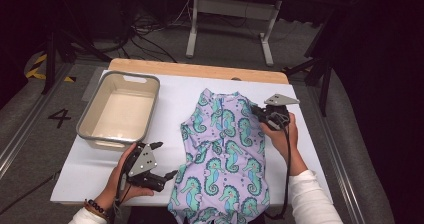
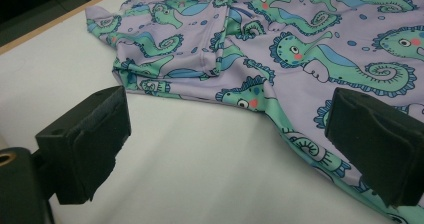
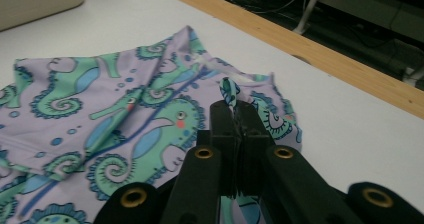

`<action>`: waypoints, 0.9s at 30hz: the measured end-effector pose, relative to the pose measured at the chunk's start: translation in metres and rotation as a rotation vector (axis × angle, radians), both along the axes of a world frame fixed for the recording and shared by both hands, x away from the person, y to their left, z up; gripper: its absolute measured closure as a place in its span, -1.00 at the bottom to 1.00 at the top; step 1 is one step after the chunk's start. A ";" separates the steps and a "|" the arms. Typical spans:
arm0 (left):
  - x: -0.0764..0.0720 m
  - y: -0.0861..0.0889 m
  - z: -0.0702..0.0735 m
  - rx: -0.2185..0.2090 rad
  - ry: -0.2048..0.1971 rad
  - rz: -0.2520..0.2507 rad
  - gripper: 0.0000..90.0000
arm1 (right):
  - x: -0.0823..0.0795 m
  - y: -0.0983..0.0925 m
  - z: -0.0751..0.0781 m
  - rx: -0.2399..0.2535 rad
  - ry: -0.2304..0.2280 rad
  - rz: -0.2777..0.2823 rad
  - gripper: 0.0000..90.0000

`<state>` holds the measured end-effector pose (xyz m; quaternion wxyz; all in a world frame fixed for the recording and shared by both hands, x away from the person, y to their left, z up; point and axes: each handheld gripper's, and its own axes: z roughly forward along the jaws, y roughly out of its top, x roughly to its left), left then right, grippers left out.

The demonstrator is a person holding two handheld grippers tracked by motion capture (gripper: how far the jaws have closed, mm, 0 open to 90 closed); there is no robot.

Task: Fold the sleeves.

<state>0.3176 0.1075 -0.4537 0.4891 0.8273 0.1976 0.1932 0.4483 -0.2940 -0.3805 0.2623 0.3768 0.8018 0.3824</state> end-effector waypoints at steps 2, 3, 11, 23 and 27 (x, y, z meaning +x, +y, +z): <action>0.000 0.000 0.000 0.001 -0.001 -0.001 -0.88 | -0.004 0.012 -0.003 0.001 0.014 0.032 0.97; 0.000 0.000 0.000 -0.001 0.001 -0.002 -0.88 | -0.005 0.018 -0.005 -0.002 0.017 0.047 0.97; 0.000 -0.002 -0.001 0.010 0.002 -0.005 -0.88 | -0.016 0.054 -0.023 -0.058 0.051 0.138 0.93; -0.002 0.000 -0.002 0.016 0.004 0.012 -0.88 | -0.035 0.060 -0.043 -0.084 0.062 0.217 0.39; -0.001 -0.001 -0.003 0.024 0.012 0.013 -0.88 | -0.041 0.043 -0.053 -0.154 0.076 0.225 0.33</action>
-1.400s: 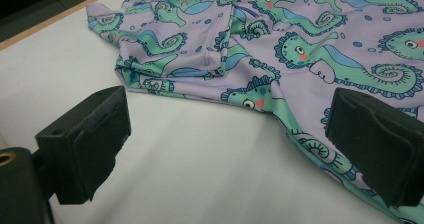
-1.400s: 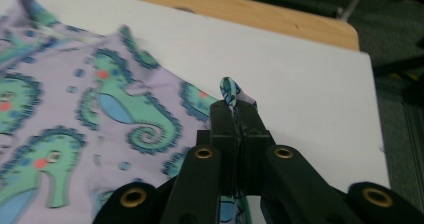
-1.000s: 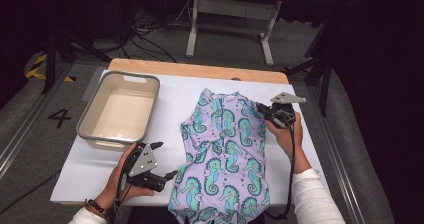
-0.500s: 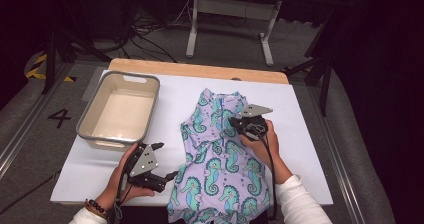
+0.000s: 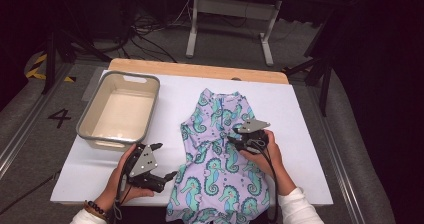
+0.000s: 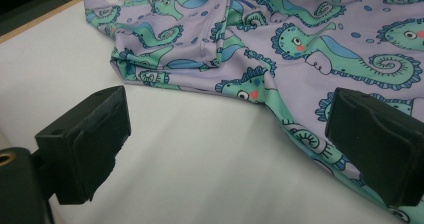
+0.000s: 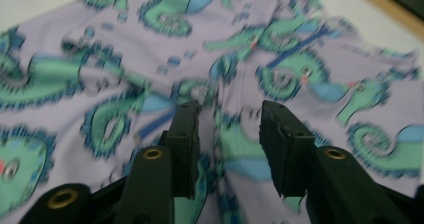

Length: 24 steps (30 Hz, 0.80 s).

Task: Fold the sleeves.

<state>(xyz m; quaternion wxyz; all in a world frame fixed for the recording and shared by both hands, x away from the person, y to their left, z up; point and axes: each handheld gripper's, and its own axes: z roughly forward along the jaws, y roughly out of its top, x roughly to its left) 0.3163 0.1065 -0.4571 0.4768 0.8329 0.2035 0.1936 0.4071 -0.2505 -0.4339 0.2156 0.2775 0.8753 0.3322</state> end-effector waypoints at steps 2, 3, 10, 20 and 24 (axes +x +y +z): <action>0.000 -0.001 0.000 -0.001 0.001 -0.001 -0.88 | -0.001 -0.007 -0.007 -0.002 0.012 -0.015 0.35; 0.000 -0.001 0.000 0.003 -0.001 0.001 -0.88 | -0.002 -0.009 -0.009 -0.013 0.016 -0.010 0.37; 0.000 -0.003 -0.002 0.011 0.009 -0.005 -0.88 | -0.003 -0.025 -0.018 0.000 0.042 -0.032 0.62; 0.000 -0.002 -0.001 0.015 0.011 -0.010 -0.87 | -0.006 -0.031 -0.015 0.027 0.049 -0.029 0.94; 0.000 -0.003 -0.001 0.020 0.008 -0.012 -0.87 | -0.010 -0.033 -0.007 0.047 0.038 -0.020 0.94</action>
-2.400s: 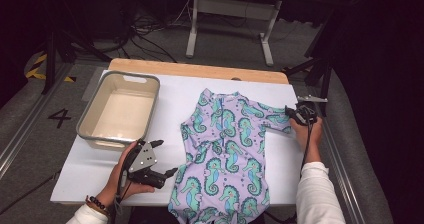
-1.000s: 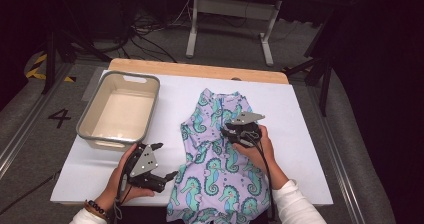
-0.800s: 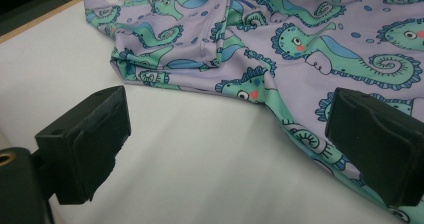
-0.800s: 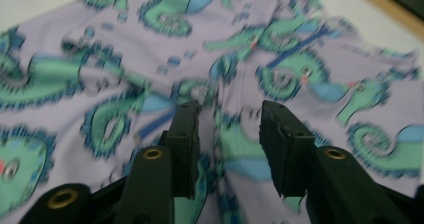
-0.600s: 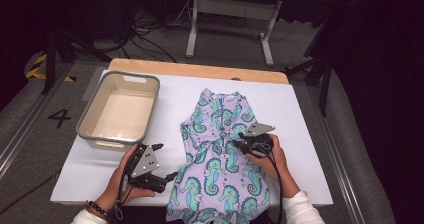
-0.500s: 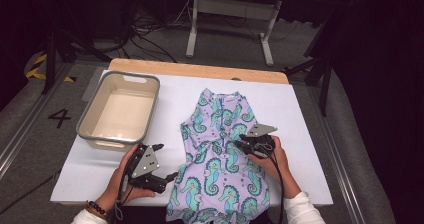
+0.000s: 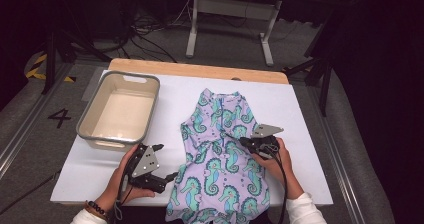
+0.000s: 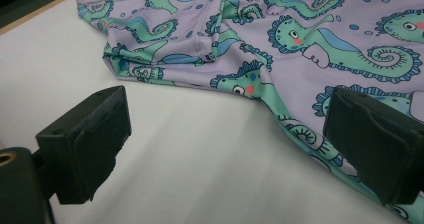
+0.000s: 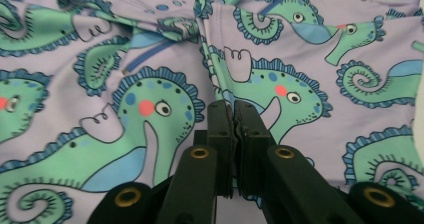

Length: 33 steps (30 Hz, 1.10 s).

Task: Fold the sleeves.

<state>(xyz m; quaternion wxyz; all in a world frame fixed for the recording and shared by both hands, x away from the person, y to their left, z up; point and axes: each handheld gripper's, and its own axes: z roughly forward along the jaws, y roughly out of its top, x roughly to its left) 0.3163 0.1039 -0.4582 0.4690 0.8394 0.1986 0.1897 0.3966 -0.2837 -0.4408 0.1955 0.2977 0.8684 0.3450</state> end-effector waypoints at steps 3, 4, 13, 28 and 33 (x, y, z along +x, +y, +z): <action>0.000 0.000 0.001 -0.006 0.003 0.001 -0.87 | -0.006 0.000 0.006 0.006 -0.017 0.009 0.94; 0.000 0.000 0.001 -0.006 0.004 -0.001 -0.87 | -0.008 0.000 0.007 0.007 -0.022 0.011 0.94; 0.000 -0.002 -0.001 0.006 0.008 -0.006 -0.87 | -0.015 0.000 -0.007 -0.032 0.019 0.028 0.91; 0.000 -0.002 0.000 0.004 0.001 -0.009 -0.87 | -0.021 -0.009 0.012 0.093 -0.105 -0.017 0.14; 0.000 -0.002 0.000 0.002 0.002 -0.010 -0.87 | -0.025 -0.013 0.022 0.135 -0.178 -0.039 -0.02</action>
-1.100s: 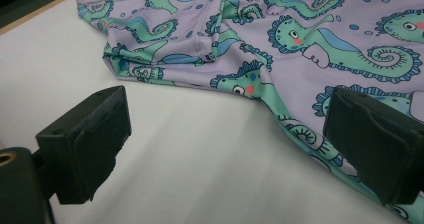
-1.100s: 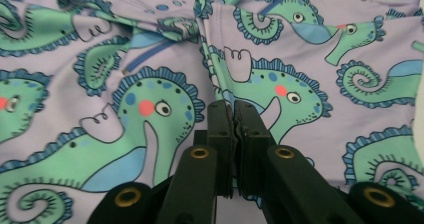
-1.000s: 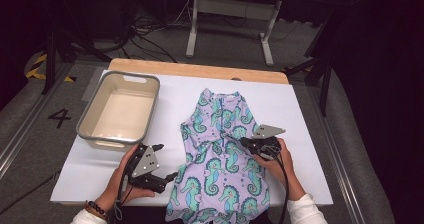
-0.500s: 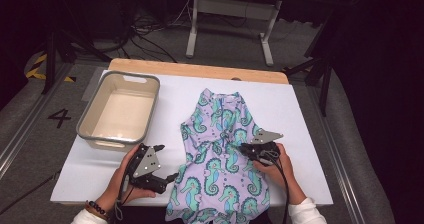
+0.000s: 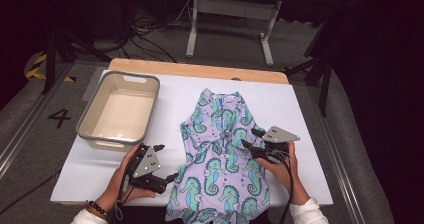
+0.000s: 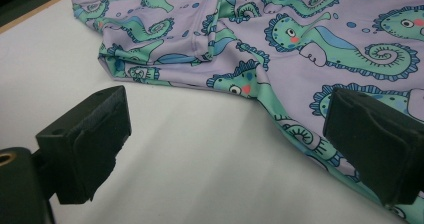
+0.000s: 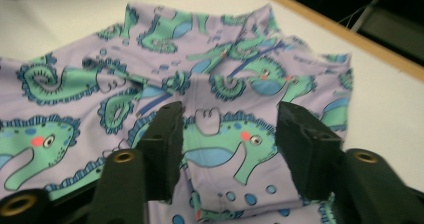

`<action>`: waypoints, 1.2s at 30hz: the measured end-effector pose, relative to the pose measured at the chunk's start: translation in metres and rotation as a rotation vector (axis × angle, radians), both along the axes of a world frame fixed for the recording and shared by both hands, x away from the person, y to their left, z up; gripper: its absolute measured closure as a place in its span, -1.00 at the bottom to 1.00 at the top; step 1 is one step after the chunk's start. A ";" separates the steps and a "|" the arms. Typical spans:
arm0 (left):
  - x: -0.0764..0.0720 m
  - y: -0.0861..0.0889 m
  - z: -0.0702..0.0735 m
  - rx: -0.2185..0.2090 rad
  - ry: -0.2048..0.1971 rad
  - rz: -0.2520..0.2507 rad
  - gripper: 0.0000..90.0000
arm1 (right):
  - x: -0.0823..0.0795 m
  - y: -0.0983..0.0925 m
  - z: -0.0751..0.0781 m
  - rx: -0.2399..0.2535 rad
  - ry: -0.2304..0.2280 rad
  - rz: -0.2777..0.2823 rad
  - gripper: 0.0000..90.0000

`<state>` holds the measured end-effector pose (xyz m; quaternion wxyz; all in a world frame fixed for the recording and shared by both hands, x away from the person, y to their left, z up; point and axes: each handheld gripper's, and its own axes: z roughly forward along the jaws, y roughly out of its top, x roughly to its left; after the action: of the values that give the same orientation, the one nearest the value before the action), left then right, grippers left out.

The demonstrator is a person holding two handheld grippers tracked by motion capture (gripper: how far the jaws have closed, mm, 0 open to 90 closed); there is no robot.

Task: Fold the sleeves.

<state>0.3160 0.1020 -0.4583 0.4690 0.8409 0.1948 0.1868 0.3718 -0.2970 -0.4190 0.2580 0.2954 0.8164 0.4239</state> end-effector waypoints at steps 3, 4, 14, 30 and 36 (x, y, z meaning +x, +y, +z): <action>0.000 0.000 0.001 -0.004 -0.003 0.002 -0.86 | -0.004 -0.003 0.007 0.017 -0.046 -0.009 -0.08; 0.000 0.001 0.001 -0.005 -0.002 0.001 -0.86 | -0.006 -0.003 0.010 0.033 -0.056 -0.008 -0.12; -0.001 0.002 0.002 -0.008 -0.013 0.004 -0.86 | -0.018 -0.006 0.019 0.060 -0.128 -0.015 -0.37; -0.001 0.001 0.002 -0.010 -0.015 0.006 -0.85 | -0.045 -0.013 0.012 0.051 -0.153 0.004 -0.59; -0.001 0.002 0.002 -0.017 -0.015 0.005 -0.85 | -0.053 -0.016 0.000 0.036 -0.145 0.002 -0.62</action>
<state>0.3146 0.1041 -0.4560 0.4771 0.8350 0.1950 0.1927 0.3192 -0.3128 -0.4186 0.3106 0.2677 0.7880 0.4592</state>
